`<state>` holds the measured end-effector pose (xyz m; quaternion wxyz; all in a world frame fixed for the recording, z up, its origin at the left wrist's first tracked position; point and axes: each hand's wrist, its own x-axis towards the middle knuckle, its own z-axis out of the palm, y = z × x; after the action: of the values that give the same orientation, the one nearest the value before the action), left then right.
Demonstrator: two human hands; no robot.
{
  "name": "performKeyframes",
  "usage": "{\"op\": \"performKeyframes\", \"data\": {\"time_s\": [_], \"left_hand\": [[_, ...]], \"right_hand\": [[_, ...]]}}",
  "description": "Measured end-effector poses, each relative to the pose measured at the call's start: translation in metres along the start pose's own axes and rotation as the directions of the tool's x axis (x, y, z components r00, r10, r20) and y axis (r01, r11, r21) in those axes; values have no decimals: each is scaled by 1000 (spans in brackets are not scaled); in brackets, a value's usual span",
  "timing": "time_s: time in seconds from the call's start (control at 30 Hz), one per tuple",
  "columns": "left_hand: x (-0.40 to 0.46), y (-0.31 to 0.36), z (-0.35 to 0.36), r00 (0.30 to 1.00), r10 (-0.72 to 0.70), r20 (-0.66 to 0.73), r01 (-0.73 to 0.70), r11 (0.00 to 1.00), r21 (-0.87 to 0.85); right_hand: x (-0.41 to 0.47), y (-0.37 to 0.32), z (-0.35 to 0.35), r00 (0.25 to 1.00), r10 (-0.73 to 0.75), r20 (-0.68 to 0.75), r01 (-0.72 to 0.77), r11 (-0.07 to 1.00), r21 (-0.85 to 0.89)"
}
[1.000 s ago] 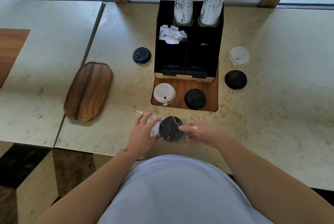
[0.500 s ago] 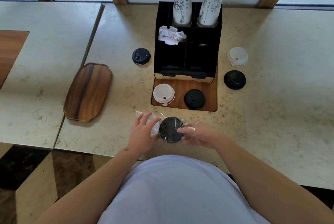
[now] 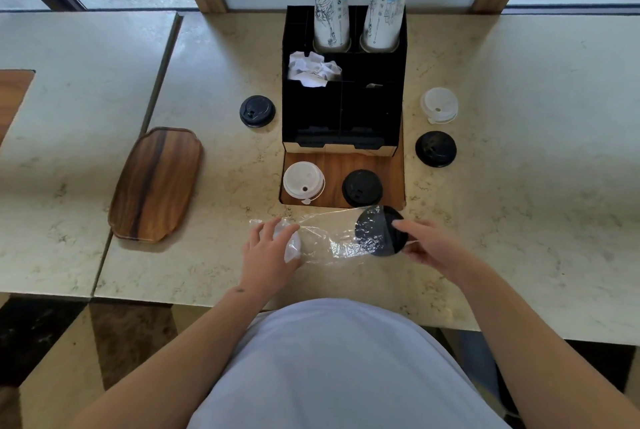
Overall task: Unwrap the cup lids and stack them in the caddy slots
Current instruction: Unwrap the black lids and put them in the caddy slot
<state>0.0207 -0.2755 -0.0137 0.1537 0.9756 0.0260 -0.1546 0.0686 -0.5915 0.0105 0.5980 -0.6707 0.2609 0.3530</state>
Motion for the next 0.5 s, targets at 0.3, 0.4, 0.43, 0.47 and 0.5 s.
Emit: {"op": "performKeyframes", "data": {"time_s": [0.3,0.4,0.43,0.47,0.5], "left_hand": [[-1,7,-4,996,-45,81,38,996,85],[-3,12,-11,993,-55,108,48,996,69],[-4,16,-15,994,-55,96,51,998,46],[-4,22,-21,997,-41,70,40,999,15],[-3,29,-27,999,-13,36,14,999,-38]], "right_hand": [[-13,-46,-2,899,-266,-347,335,930,154],[-18,-58,13,864,-348,-364,423,894,150],[-18,-60,18,864,-365,-347,434,889,146],[-18,-61,23,870,-375,-321,437,887,147],[-17,-61,28,880,-378,-287,432,888,156]]}}
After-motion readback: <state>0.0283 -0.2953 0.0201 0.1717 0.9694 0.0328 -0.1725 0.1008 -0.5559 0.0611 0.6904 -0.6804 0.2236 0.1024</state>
